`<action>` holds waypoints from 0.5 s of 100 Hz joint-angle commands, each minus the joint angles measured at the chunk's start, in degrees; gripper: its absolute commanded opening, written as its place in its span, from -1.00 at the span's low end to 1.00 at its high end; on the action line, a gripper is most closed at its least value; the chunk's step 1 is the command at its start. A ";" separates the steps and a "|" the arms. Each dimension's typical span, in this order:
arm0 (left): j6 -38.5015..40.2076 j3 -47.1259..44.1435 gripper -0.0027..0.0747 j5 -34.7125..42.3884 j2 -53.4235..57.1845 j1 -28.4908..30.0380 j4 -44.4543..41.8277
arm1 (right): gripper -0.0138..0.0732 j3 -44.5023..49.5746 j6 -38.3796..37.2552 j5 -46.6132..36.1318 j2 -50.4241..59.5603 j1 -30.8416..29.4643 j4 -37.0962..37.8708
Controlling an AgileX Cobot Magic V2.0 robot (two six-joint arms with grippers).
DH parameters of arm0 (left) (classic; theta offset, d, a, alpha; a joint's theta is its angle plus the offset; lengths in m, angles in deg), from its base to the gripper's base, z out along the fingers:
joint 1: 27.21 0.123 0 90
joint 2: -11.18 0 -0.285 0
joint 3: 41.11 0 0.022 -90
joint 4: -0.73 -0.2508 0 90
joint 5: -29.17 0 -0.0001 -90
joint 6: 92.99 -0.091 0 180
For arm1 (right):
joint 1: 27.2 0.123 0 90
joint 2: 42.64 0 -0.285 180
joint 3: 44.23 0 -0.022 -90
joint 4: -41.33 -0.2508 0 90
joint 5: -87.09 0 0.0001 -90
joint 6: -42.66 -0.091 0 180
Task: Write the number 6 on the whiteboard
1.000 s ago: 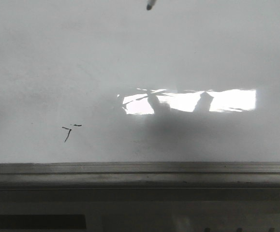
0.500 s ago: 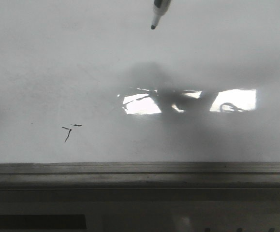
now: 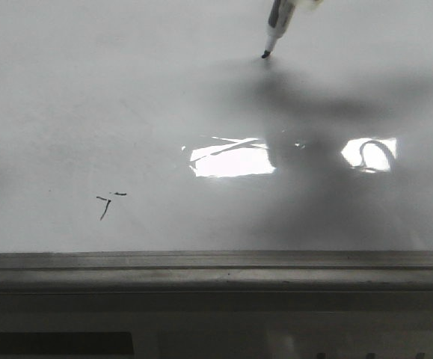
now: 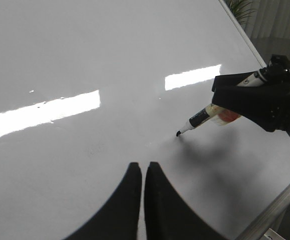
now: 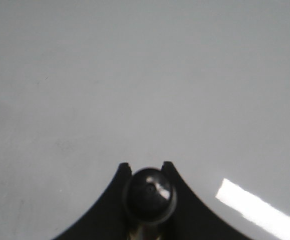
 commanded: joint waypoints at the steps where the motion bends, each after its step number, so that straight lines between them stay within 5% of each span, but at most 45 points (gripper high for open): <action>1: 0.35 1.54 -0.98 0.47 -0.01 0.15 0.14 | -0.78 -1.49 0.42 -4.52 0.67 -0.68 -1.01; 50: 0.35 1.54 -0.98 0.12 -0.01 0.15 0.14 | -0.79 -1.49 -0.11 2.02 -1.30 -0.56 -4.58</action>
